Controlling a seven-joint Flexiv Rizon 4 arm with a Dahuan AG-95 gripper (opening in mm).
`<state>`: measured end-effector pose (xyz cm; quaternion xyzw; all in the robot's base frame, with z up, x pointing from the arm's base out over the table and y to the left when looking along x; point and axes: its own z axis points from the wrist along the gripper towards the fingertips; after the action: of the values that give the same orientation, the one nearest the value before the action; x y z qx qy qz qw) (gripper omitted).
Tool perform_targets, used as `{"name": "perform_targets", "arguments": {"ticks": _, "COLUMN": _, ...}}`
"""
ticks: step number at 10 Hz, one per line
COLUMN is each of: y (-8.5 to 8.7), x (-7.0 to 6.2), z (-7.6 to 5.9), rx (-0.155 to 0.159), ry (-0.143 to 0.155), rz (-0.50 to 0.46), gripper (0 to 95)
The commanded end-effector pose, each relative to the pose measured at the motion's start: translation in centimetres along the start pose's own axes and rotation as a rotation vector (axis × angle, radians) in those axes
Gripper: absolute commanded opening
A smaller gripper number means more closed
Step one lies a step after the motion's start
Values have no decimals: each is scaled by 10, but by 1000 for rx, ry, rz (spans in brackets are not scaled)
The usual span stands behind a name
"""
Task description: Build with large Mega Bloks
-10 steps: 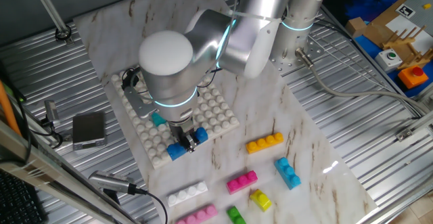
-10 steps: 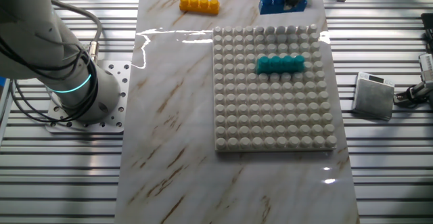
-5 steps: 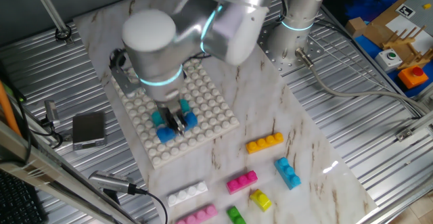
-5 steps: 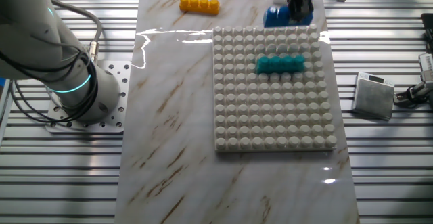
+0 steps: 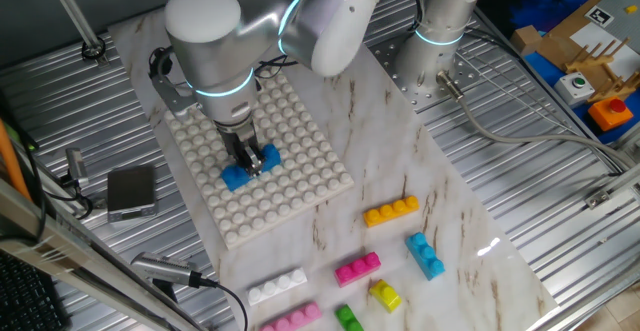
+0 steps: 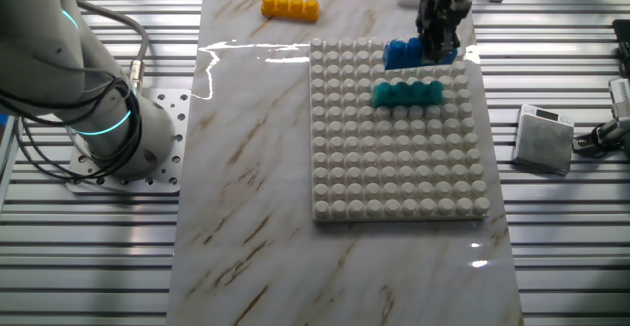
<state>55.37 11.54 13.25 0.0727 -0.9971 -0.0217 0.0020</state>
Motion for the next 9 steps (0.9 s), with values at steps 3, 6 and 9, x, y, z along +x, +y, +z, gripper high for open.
{"name": "perform_targets", "arguments": {"ticks": 3, "y": 2, "x": 4, "z": -1, "rx": -1, "ry": -8, "rz": -27, "gripper": 0}}
{"name": "perform_targets", "arguments": {"ticks": 6, "y": 2, "x": 4, "z": -1, "rx": 7, "ry": -5, "rz": -34, "gripper": 0}}
{"name": "perform_targets", "arguments": {"ticks": 9, "y": 2, "x": 4, "z": -1, "rx": 6, "ry": -14, "rz": -6, "gripper": 0}}
